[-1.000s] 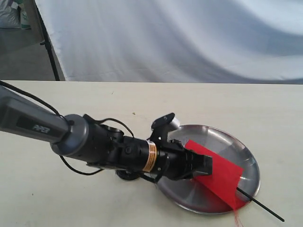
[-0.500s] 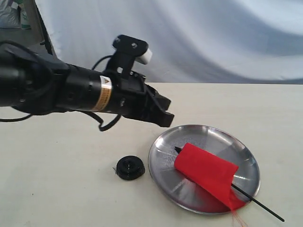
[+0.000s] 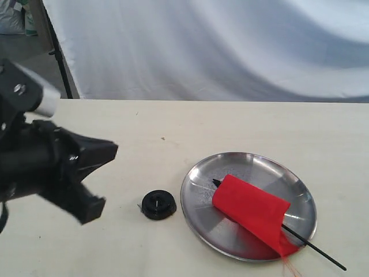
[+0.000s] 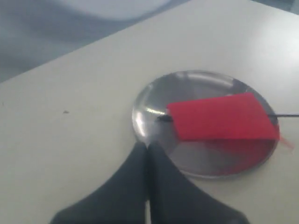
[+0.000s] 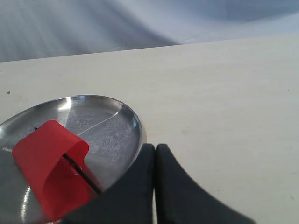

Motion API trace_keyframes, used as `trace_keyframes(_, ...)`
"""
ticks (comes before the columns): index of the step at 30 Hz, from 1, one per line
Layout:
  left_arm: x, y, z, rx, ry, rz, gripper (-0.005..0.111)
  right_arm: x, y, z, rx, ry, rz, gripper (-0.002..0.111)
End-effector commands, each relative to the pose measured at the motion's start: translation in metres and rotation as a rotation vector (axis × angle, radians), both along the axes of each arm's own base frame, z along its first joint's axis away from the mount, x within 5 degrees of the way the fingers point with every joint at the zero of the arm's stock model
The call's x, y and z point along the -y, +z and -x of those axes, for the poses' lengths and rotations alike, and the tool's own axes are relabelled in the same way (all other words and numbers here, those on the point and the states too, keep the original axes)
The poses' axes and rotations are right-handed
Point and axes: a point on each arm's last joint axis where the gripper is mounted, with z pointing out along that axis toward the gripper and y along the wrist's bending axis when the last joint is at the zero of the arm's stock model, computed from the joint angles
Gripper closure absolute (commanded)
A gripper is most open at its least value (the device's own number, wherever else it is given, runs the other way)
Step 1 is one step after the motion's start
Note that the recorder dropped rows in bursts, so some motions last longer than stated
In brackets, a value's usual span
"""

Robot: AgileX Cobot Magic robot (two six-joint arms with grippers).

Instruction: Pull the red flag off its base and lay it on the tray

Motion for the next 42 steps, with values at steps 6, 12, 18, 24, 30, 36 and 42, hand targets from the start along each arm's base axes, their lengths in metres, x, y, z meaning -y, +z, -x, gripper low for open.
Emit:
trace_keyframes(6, -0.052, 0.026, 0.048, 0.519, 0.059, -0.451, 0.107, 0.0, 0.001, -0.001, 0.009, -0.001, 0.005, 0.109)
trace_keyframes(12, -0.073, 0.054, 0.072, 0.565, 0.226, -0.196, 0.107, 0.0, 0.001, -0.001, 0.009, -0.001, 0.005, 0.109)
trace_keyframes(18, -0.072, 0.041, 0.089, -0.2, 0.457, 0.978, 0.107, 0.0, 0.001, -0.001, 0.009, -0.001, 0.005, 0.109)
trace_keyframes(24, -0.068, 0.029, 0.094, -0.231, 0.398, 0.84, 0.107, 0.0, 0.001, -0.001, 0.009, -0.001, 0.005, 0.109)
trace_keyframes(30, -0.075, 0.018, 0.094, 0.148, 0.19, -0.044, 0.107, 0.0, 0.001, -0.001, 0.009, -0.001, 0.005, 0.109)
trace_keyframes(36, -0.076, 0.01, 0.097, 0.094, 0.153, -0.16, 0.107, 0.0, 0.001, -0.001, 0.009, -0.001, 0.005, 0.109)
trace_keyframes(42, -0.066, -0.006, 0.105, -0.127, 0.135, 0.045, 0.107, 0.0, 0.001, -0.001, 0.009, -0.001, 0.005, 0.109)
